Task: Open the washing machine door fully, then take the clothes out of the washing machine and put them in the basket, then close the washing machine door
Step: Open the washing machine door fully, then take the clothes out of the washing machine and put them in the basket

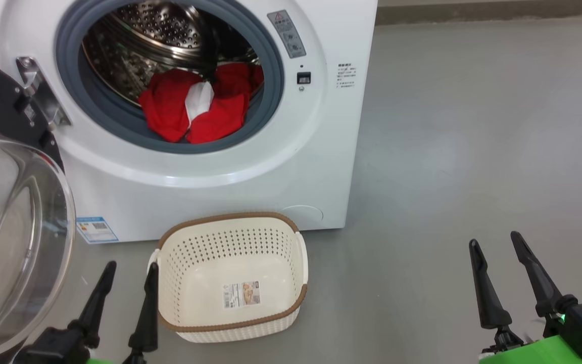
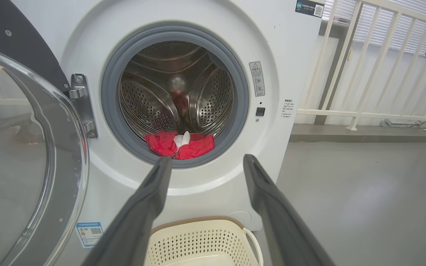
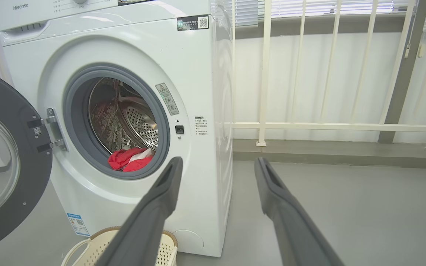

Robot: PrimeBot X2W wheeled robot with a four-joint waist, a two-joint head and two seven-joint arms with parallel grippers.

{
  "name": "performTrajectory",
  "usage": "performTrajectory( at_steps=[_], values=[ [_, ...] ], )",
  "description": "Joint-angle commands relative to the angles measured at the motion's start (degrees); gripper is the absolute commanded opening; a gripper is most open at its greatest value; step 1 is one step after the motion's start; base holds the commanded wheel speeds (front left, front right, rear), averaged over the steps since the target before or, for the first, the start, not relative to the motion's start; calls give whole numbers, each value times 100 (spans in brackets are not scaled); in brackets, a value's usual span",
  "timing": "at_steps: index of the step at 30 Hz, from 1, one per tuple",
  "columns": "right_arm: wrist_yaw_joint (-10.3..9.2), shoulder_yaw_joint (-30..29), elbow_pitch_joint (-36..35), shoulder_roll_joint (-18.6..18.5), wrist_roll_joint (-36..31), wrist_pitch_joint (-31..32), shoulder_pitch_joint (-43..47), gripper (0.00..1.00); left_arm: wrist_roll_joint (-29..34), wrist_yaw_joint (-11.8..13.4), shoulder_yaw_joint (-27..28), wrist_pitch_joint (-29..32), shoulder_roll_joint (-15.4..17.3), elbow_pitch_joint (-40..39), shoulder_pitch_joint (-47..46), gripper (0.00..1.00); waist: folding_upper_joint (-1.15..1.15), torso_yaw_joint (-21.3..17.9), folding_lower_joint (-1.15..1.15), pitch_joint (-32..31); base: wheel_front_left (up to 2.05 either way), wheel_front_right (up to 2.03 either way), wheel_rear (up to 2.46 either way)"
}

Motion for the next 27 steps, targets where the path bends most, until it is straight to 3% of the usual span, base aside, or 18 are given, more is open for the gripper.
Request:
performTrajectory(
  at_steps=[1,27],
  values=[
    [36,146,-170,-61,-27,-62,-10,100,91,82,180,-50,84,-160,-4,100,0,-27,0,-131,0,0,0],
    [36,83,-218,-61,29,-72,214,100,166,427,109,145,140,-617,445,100,0,-61,0,-310,1,-1,0]
  ],
)
